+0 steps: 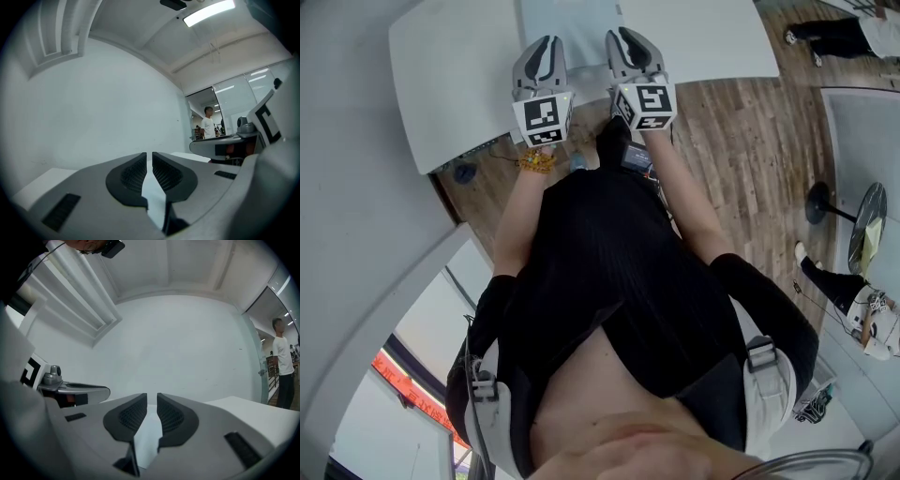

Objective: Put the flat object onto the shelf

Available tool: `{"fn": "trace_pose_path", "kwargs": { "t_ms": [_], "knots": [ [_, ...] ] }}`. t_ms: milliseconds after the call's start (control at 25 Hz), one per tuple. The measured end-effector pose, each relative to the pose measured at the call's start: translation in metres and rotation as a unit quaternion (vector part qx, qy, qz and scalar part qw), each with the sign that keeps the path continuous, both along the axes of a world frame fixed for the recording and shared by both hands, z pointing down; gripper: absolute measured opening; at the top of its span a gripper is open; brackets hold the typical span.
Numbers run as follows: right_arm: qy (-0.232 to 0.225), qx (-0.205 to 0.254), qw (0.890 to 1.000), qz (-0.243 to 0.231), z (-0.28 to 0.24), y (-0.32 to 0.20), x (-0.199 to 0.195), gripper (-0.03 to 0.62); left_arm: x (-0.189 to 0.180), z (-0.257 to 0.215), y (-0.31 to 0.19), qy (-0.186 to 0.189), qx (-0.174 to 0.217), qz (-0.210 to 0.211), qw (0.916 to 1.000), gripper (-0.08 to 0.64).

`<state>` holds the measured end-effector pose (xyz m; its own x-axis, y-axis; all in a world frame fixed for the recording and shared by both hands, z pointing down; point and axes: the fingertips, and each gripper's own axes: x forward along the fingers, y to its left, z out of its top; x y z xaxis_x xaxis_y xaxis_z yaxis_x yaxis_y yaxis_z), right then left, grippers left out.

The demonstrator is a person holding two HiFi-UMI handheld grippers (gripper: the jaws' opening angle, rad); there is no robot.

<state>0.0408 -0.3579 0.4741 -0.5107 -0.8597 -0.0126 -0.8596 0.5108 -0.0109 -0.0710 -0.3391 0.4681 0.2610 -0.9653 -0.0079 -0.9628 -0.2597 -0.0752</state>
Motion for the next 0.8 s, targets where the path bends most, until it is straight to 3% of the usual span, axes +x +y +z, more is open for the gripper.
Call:
{"fn": "trace_pose_path", "kwargs": {
  "t_ms": [280, 440, 600, 800],
  "knots": [
    [0.009, 0.0, 1.0, -0.015, -0.008, 0.028, -0.028, 0.052, -0.021, -0.005, 0.026, -0.005, -0.007, -0.01, 0.9999, 0.021],
    [0.023, -0.004, 1.0, -0.017, -0.003, 0.023, -0.017, 0.051, -0.013, -0.006, 0.02, -0.007, -0.008, -0.009, 0.9999, 0.02],
    [0.031, -0.004, 0.999, -0.019, -0.008, 0.044, -0.033, 0.049, -0.032, -0.013, 0.041, -0.006, -0.006, -0.013, 0.9999, 0.02],
    [0.036, -0.01, 0.999, -0.015, 0.002, 0.026, -0.026, 0.046, -0.024, -0.006, 0.023, -0.006, -0.01, -0.008, 0.9999, 0.02]
  ]
}}
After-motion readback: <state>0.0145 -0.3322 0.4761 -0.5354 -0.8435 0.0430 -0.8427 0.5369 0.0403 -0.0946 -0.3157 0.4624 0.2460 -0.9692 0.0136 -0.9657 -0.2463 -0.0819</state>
